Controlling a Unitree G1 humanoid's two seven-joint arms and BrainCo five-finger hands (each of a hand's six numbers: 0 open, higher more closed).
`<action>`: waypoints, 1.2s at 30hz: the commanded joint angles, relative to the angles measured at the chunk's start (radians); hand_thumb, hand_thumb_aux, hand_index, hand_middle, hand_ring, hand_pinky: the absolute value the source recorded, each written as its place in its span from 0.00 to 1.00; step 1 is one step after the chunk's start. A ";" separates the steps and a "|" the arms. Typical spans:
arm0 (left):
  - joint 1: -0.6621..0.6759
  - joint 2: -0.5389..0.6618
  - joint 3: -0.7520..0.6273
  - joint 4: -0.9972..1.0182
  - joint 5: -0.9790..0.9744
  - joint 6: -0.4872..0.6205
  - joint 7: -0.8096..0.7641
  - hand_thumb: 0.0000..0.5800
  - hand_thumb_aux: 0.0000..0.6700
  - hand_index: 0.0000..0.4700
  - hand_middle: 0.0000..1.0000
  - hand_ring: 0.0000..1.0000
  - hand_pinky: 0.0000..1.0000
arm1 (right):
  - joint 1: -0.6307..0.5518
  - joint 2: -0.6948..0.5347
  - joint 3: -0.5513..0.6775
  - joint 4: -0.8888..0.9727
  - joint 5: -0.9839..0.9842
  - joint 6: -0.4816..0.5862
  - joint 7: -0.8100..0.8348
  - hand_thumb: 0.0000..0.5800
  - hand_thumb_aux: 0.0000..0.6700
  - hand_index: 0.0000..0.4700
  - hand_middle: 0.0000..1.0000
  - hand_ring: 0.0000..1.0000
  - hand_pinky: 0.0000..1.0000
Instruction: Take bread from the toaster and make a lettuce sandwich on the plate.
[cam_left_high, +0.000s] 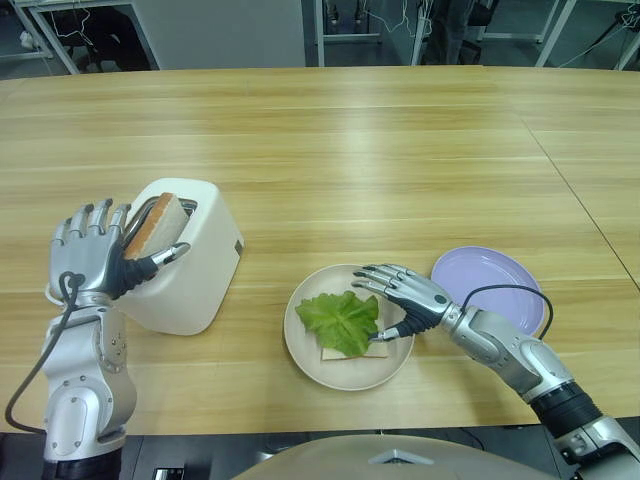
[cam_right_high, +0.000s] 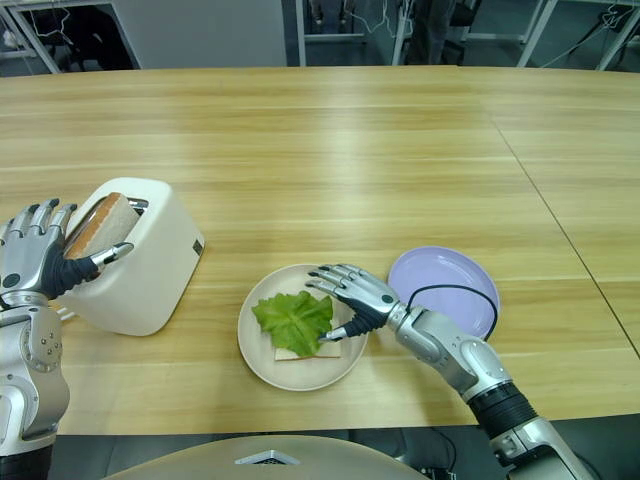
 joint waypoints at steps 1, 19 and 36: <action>-0.016 0.012 -0.035 0.055 -0.016 0.001 -0.017 0.00 0.00 0.00 0.00 0.00 0.00 | 0.015 -0.017 -0.014 -0.048 -0.019 0.017 0.001 0.00 0.00 0.00 0.00 0.00 0.00; -0.128 -0.014 0.022 -0.033 -0.224 -0.114 0.180 1.00 1.00 0.98 1.00 1.00 1.00 | 0.092 -0.008 -0.041 -0.183 0.052 0.012 0.010 0.00 0.00 0.00 0.00 0.00 0.00; -0.227 -0.146 0.111 -0.371 -0.578 -0.123 0.147 1.00 1.00 0.98 1.00 1.00 1.00 | 0.147 -0.035 -0.142 -0.220 0.063 -0.059 -0.090 0.00 0.00 0.00 0.00 0.00 0.00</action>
